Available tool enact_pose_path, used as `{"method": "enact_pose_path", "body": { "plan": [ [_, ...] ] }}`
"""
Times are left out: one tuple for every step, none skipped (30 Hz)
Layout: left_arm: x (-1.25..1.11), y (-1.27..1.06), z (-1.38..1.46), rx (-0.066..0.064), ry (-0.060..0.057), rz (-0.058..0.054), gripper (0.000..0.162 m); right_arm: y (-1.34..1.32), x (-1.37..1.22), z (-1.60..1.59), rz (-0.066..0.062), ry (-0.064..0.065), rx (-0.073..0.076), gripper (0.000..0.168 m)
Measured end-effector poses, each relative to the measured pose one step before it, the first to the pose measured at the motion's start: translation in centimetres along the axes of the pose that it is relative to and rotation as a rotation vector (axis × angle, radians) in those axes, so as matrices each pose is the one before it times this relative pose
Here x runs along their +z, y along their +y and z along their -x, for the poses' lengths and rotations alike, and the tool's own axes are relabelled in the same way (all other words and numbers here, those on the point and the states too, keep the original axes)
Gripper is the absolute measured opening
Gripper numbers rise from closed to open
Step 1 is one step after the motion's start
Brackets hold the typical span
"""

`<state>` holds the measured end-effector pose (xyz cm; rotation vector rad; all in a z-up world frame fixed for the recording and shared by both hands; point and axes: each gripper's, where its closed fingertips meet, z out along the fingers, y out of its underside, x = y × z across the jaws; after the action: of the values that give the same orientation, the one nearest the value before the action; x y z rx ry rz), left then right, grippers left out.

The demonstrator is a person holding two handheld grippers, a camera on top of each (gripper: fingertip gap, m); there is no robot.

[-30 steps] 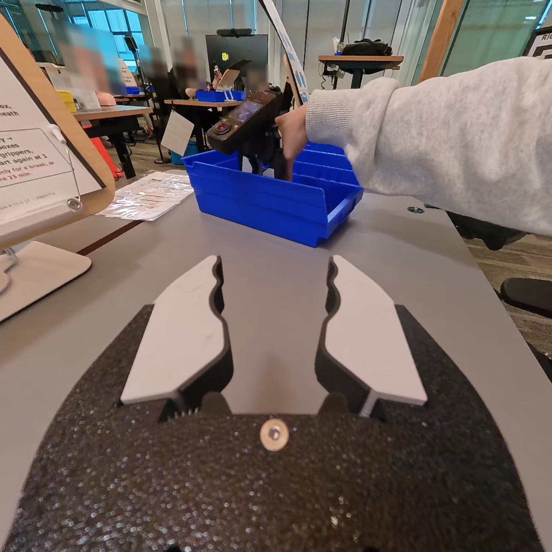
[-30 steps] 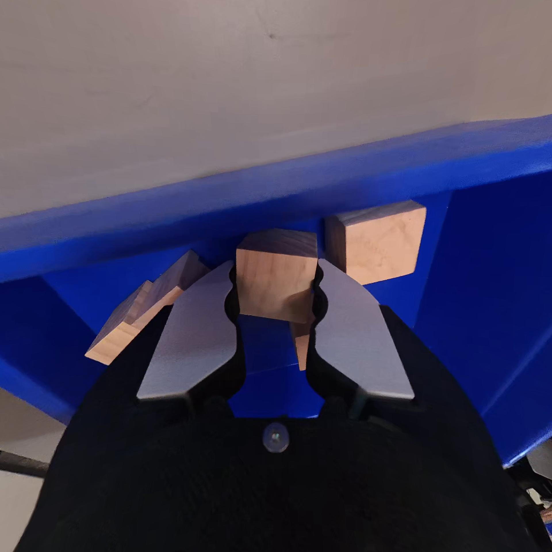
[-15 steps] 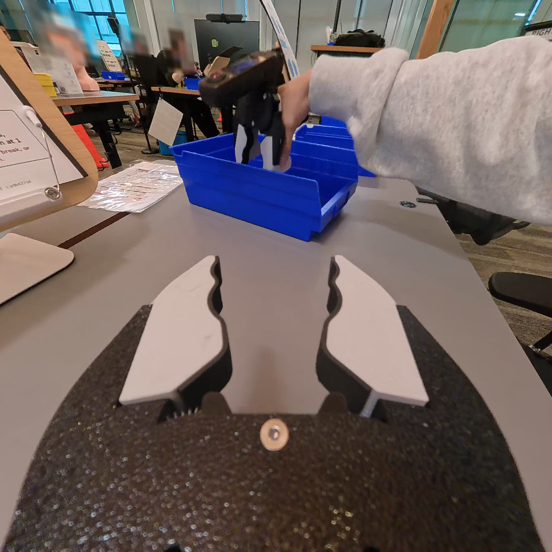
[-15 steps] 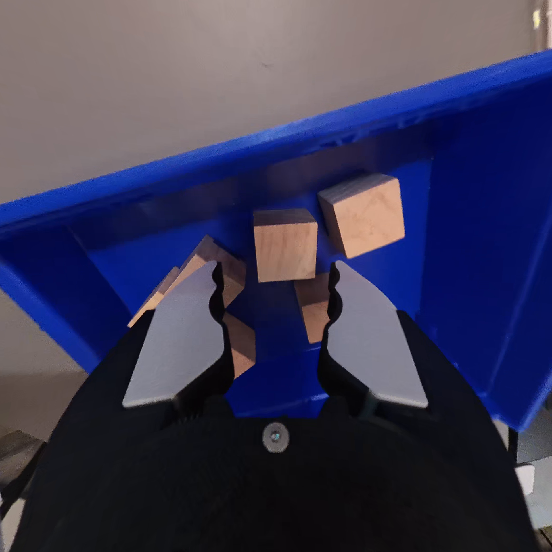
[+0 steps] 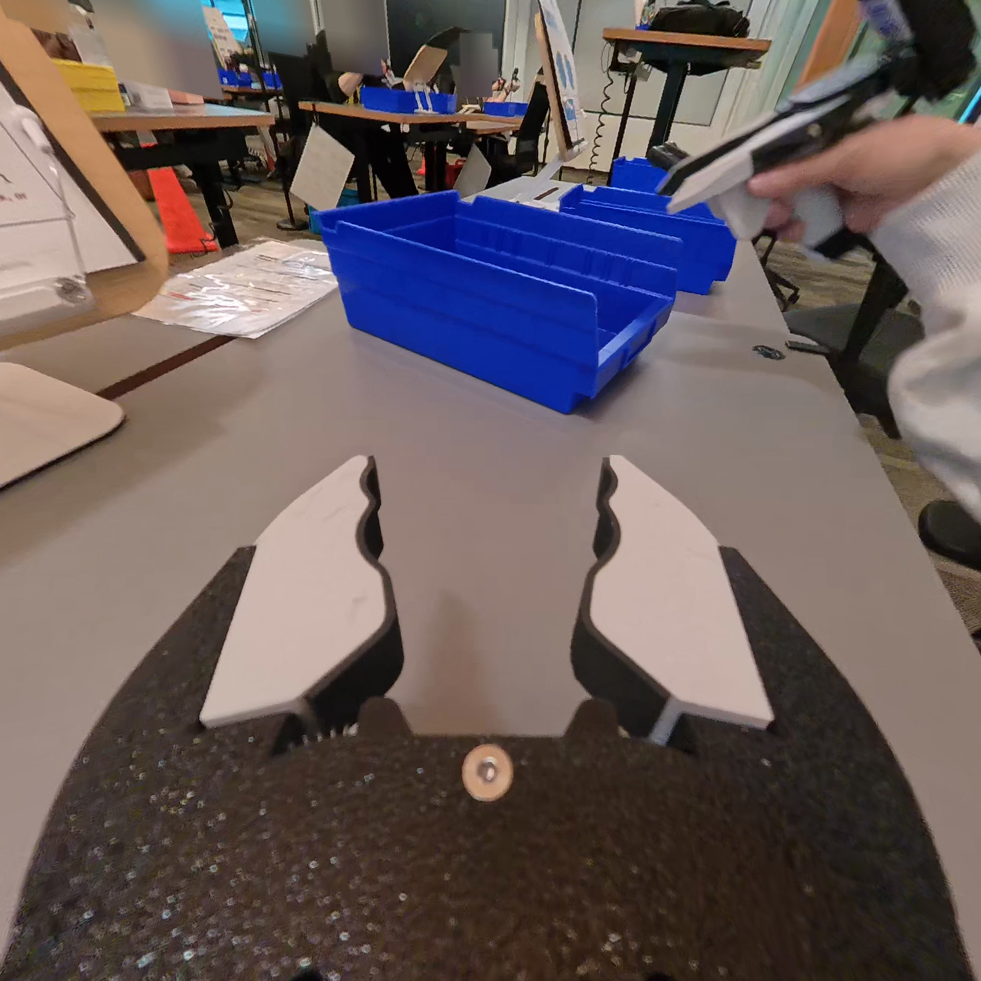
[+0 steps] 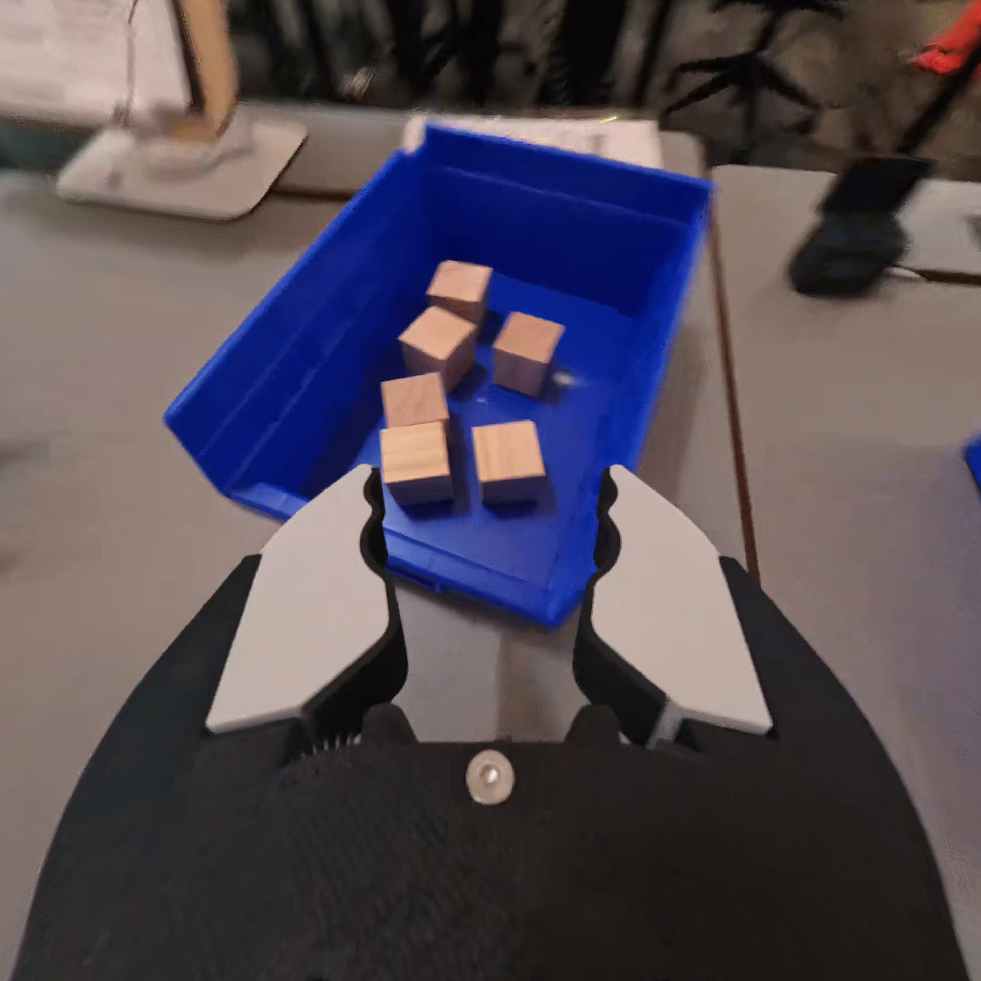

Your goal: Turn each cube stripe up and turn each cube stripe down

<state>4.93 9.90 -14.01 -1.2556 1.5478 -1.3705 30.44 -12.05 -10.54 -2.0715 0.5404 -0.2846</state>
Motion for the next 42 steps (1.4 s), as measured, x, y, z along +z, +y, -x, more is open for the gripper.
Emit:
{"method": "enact_pose_path", "body": {
  "plan": [
    [0.875,-0.225,-0.576,-0.0270,0.0038,-0.0047,0.078,0.775,-1.077,-1.161,-0.0669,0.0548,0.0713,0.078],
    [1.041,-0.417,-0.692,-0.0344,0.0015,-0.0090,0.078,0.615,-0.763,-1.017,-0.0608,0.0405,0.0528,0.078],
    [1.182,-0.475,-0.735,-0.0344,-0.0037,-0.0057,0.076,0.599,-0.422,-0.729,-0.0439,0.0209,0.0326,0.078],
    [1.276,-0.428,-0.833,-0.0223,-0.0029,-0.0008,0.075,0.747,-0.126,-0.556,-0.0150,0.0117,0.0198,0.078],
    [1.326,-0.370,-0.873,-0.0044,-0.0031,0.0022,0.074,0.901,0.090,-0.336,0.0146,0.0049,0.0140,0.079],
    [1.328,-0.310,-0.725,0.0094,-0.0138,0.0051,0.073,0.861,0.266,-0.207,0.0249,0.0043,0.0064,0.081],
    [1.322,-0.270,-0.532,0.0187,-0.0261,0.0065,0.071,0.604,0.407,-0.246,0.0159,0.0139,-0.0018,0.082],
    [1.284,-0.272,-0.443,0.0240,-0.0289,0.0060,0.070,0.265,0.514,-0.310,0.0023,0.0229,-0.0121,0.082],
    [1.222,-0.285,-0.457,0.0199,-0.0240,0.0064,0.070,0.110,0.508,-0.324,0.0054,0.0295,-0.0140,0.082],
    [1.155,-0.201,-0.488,0.0062,-0.0182,0.0123,0.071,0.115,0.438,-0.264,0.0085,0.0311,-0.0174,0.081],
    [1.100,-0.038,-0.461,-0.0064,-0.0147,0.0242,0.071,0.149,0.449,-0.150,0.0030,0.0270,-0.0224,0.081],
    [1.071,0.130,-0.368,-0.0134,-0.0169,0.0348,0.071,0.262,0.472,0.110,0.0041,0.0134,-0.0187,0.081],
    [1.023,0.174,-0.241,-0.0141,-0.0204,0.0363,0.072,0.275,0.434,0.505,0.0068,-0.0135,-0.0125,0.080],
    [0.964,0.149,-0.136,-0.0108,-0.0221,0.0304,0.074,0.131,0.411,0.595,0.0026,-0.0200,-0.0031,0.079],
    [0.892,0.142,0.069,-0.0074,-0.0305,0.0235,0.074,0.026,0.357,0.398,-0.0024,-0.0077,-0.0033,0.076],
    [0.816,0.135,0.348,-0.0027,-0.0443,0.0188,0.074,-0.006,0.301,0.117,-0.0040,0.0079,-0.0103,0.073],
    [0.776,0.182,0.502,0.0039,-0.0490,0.0177,0.074,-0.002,0.201,-0.040,-0.0027,0.0170,-0.0082,0.068],
    [0.717,0.191,0.397,0.0098,-0.0384,0.0171,0.072,-0.094,0.159,-0.027,-0.0074,0.0153,-0.0046,0.060],
    [0.629,0.153,0.282,0.0135,-0.0271,0.0130,0.064,-0.146,0.121,0.052,-0.0113,0.0081,-0.0069,0.050],
    [0.519,0.127,0.219,0.0182,-0.0202,0.0081,0.052,-0.092,0.080,-0.060,-0.0100,0.0152,-0.0058,0.041],
    [0.389,0.112,0.157,0.0267,-0.0143,0.0038,0.038,-0.065,0.001,-0.556,-0.0112,0.0467,0.0000,0.027],
    [0.218,0.029,0.372,0.0382,-0.0298,-0.0040,0.028,0.050,-0.085,-0.378,-0.0048,0.0274,-0.0078,0.009],
    [0.067,0.030,0.516,0.0471,-0.0416,-0.0065,0.024,-0.044,-0.080,0.506,-0.0073,-0.0414,-0.0111,0.006],
    [-0.032,0.075,0.287,0.0279,-0.0230,-0.0052,0.023,0.051,-0.078,0.414,0.0086,-0.0371,0.0113,0.006],
    [-0.113,0.062,0.155,-0.0016,-0.0083,-0.0053,0.021,0.054,-0.085,0.198,0.0147,-0.0179,0.0073,0.005],
    [-0.146,0.099,0.157,-0.0065,-0.0046,-0.0022,0.020,0.054,-0.158,0.186,0.0139,-0.0091,-0.0090,0.005],
    [-0.236,0.146,0.196,-0.0032,-0.0055,0.0028,0.019,0.088,-0.202,0.266,0.0158,-0.0052,-0.0193,0.006],
    [-0.344,0.213,0.187,-0.0002,-0.0050,0.0072,0.018,0.110,-0.294,0.388,0.0175,-0.0033,-0.0174,0.006],
    [-0.482,0.289,0.201,-0.0002,-0.0040,0.0072,0.018,0.106,-0.361,0.478,0.0154,0.0022,-0.0139,0.006],
    [-0.633,0.375,0.201,-0.0015,-0.0008,0.0055,0.017,0.148,-0.456,0.542,0.0106,0.0132,-0.0066,0.006],
    [-0.836,0.477,0.249,0.0028,-0.0015,0.0060,0.017,0.231,-0.617,0.717,0.0009,0.0202,-0.0006,0.006],
    [-1.013,0.604,0.353,0.0093,-0.0051,0.0063,0.016,0.346,-0.796,0.950,-0.0078,0.0189,-0.0012,0.006],
    [-1.121,0.687,0.481,0.0091,-0.0064,0.0056,0.015,0.418,-0.891,1.184,-0.0088,0.0118,0.0038,0.006],
    [-1.206,0.770,0.596,0.0029,-0.0039,0.0051,0.014,0.279,-0.991,1.345,-0.0220,0.0053,-0.0005,0.006],
    [-1.265,0.847,0.678,-0.0031,0.0002,0.0034,0.014,0.237,-1.061,1.440,-0.0202,0.0003,-0.0168,0.007],
    [-1.306,0.875,0.776,-0.0049,-0.0010,0.0015,0.013,0.149,-1.009,1.540,-0.0108,-0.0080,-0.0332,0.007],
    [-1.349,0.924,0.865,-0.0052,-0.0048,0.0022,0.012,0.055,-0.924,1.664,-0.0068,-0.0198,-0.0385,0.008],
    [-1.364,0.952,0.928,-0.0054,-0.0079,0.0026,0.012,-0.063,-0.815,1.746,-0.0065,-0.0301,-0.0243,0.008],
    [-1.371,0.954,0.990,-0.0084,-0.0120,0.0016,0.012,-0.153,-0.669,1.818,-0.0051,-0.0380,-0.0045,0.009],
    [-1.352,0.947,1.056,-0.0120,-0.0157,0.0014,0.011,-0.258,-0.493,1.827,-0.0090,-0.0396,-0.0016,0.010],
    [-1.315,0.947,1.133,-0.0141,-0.0177,0.0017,0.011,-0.296,-0.333,1.819,-0.0099,-0.0392,-0.0103,0.010],
    [-1.253,0.911,1.199,-0.0143,-0.0194,0.0014,0.011,-0.297,-0.164,1.822,-0.0089,-0.0387,-0.0153,0.011]
  ]
}}
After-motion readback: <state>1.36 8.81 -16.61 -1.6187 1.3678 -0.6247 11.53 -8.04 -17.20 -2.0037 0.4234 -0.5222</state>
